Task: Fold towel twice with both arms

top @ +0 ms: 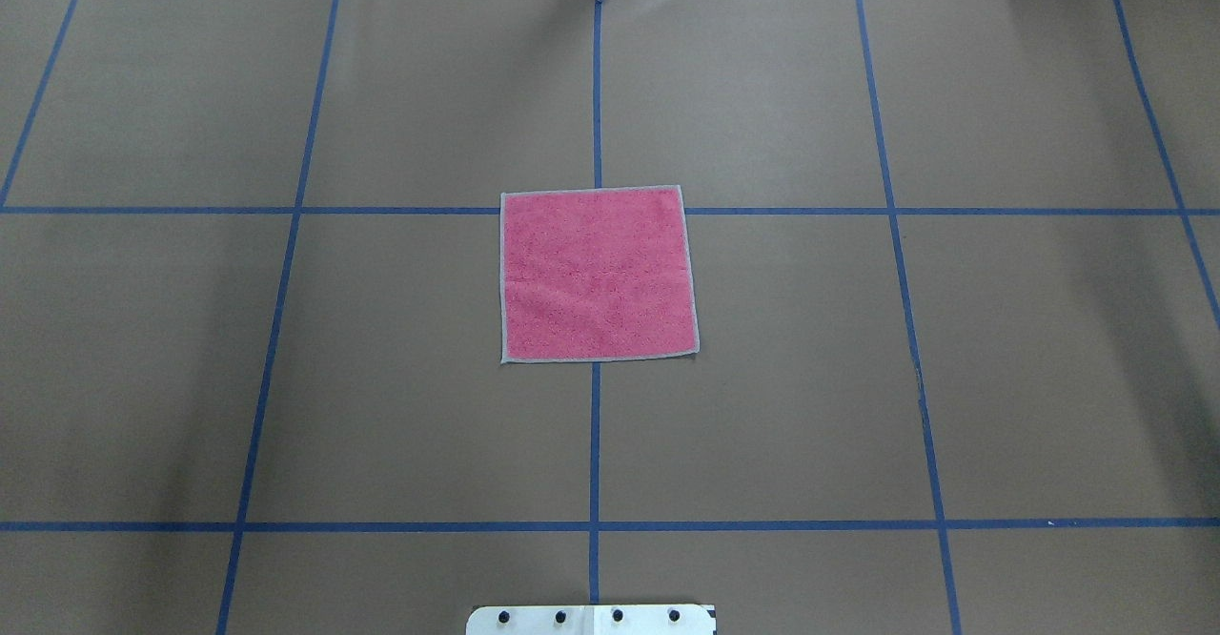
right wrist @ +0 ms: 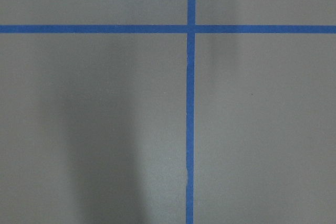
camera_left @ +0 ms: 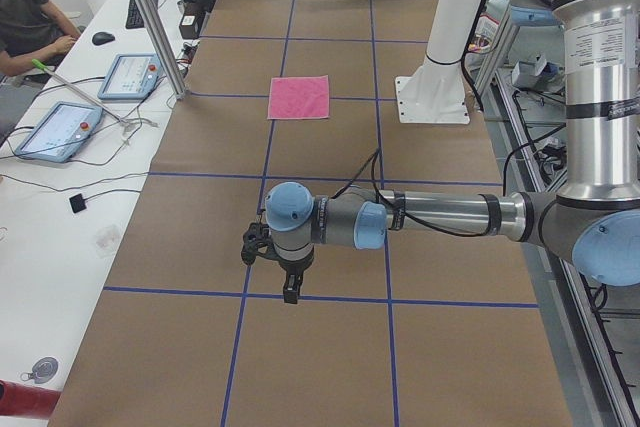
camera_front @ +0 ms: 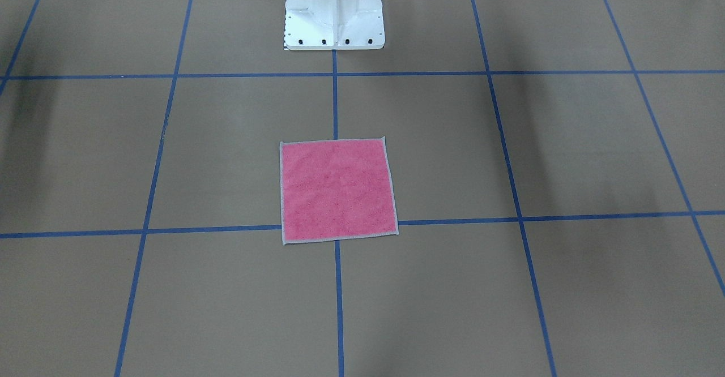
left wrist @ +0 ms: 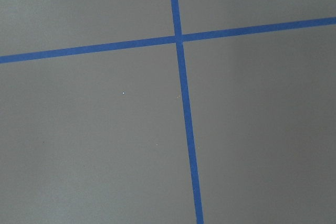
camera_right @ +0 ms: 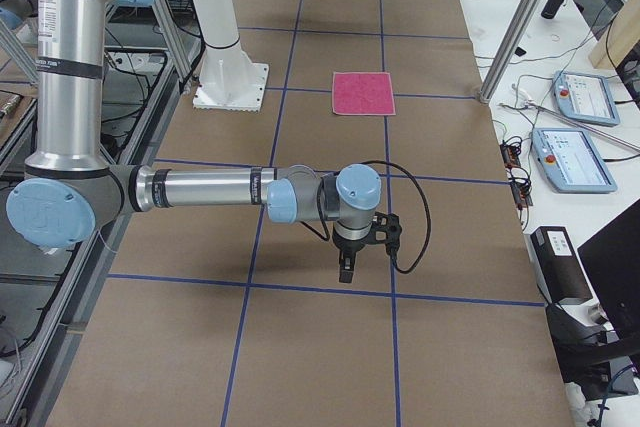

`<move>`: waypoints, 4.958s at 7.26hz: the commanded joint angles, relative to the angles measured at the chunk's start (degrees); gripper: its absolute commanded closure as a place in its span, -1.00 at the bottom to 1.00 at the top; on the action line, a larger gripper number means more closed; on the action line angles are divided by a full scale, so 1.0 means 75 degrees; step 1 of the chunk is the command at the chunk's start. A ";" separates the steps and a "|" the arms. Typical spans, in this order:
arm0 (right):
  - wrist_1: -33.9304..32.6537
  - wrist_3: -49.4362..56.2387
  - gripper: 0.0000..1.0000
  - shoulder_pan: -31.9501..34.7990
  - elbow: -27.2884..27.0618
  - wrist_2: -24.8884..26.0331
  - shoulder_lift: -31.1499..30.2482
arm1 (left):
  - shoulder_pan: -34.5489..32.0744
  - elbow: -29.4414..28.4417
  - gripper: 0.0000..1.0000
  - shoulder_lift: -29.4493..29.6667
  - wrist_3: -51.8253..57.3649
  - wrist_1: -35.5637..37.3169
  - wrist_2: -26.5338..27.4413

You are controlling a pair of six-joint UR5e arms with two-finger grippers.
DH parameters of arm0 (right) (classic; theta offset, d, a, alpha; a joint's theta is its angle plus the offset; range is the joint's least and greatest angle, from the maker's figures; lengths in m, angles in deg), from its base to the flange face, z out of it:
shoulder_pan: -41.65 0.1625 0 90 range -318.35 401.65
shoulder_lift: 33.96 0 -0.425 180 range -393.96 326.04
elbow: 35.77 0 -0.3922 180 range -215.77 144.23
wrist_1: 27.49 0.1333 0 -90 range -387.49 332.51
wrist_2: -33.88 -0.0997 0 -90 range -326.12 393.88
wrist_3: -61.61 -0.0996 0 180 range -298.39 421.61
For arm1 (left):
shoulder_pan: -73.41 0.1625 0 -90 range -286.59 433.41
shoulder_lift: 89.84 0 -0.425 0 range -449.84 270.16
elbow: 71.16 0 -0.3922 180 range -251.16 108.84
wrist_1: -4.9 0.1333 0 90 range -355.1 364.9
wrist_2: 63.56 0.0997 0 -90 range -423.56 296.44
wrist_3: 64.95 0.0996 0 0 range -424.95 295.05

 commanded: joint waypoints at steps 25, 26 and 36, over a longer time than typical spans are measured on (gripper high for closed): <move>0.0295 -0.0215 -0.99 -0.0058 0.0031 -0.0884 -0.0067 | 0.0070 0.0245 -1.00 -0.0635 -0.0838 -0.1266 -0.0129; 0.0307 -0.0215 -0.99 -0.0070 -0.0005 -0.1164 -0.0067 | 0.0082 0.0222 -1.00 -0.0635 -0.0838 -0.1242 -0.0431; 0.2198 -0.4860 -0.99 -0.2408 -0.0545 -0.1086 0.0938 | 0.2536 0.1263 -1.00 0.1292 -0.5982 -0.1266 -0.0434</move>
